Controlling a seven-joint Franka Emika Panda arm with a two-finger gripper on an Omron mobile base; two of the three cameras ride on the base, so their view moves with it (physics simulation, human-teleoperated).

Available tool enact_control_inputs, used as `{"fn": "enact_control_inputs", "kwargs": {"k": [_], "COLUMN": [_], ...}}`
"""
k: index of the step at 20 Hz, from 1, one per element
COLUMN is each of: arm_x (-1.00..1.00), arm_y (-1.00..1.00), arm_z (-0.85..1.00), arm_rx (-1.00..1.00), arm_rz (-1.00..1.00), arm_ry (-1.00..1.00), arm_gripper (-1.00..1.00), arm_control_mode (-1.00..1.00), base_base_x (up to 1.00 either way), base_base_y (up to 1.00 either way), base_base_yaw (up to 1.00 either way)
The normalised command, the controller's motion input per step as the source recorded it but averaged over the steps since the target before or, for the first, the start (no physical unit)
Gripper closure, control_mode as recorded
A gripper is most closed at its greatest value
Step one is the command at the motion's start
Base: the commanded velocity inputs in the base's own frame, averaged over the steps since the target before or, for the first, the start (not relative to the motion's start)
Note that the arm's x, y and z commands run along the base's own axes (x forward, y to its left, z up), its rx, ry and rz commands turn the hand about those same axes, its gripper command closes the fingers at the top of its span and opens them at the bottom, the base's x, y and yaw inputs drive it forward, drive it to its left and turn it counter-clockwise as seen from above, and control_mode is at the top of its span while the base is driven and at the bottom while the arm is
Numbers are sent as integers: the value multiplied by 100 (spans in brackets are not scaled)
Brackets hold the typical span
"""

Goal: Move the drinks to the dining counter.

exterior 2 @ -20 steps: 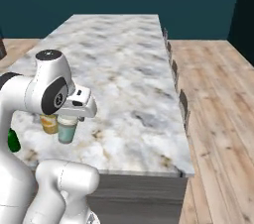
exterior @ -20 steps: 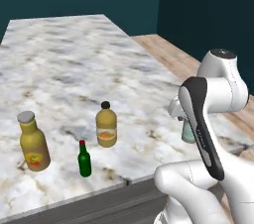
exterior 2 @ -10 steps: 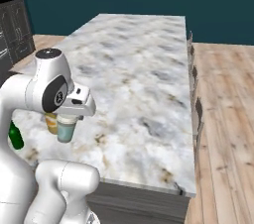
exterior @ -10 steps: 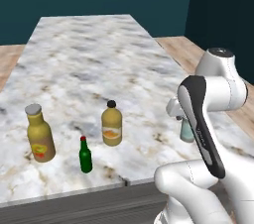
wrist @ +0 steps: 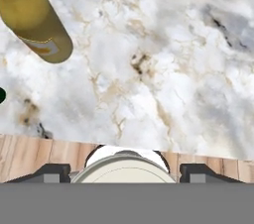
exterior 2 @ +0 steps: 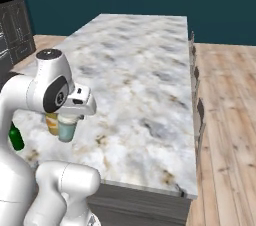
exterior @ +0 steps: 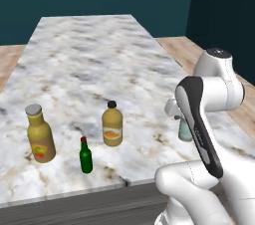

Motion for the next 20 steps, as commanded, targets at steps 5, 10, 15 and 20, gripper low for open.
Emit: {"fn": "enact_control_inputs", "kwargs": {"k": [5, 10, 15, 20], "arm_x": [59, 23, 2, 13], "arm_y": [32, 21, 4, -3], "arm_z": [0, -1, -12, -11], "arm_rx": [-7, -20, -13, 0], "arm_rz": [13, 14, 24, 30], "arm_ry": [0, -9, -8, 0], "arm_gripper": [100, 100, 100, 100], "arm_control_mode": [-100, -100, -100, -100], "base_base_x": [0, 0, 0, 0], "base_base_y": [0, 0, 0, 0], "base_base_yaw": [0, 0, 0, 0]}}
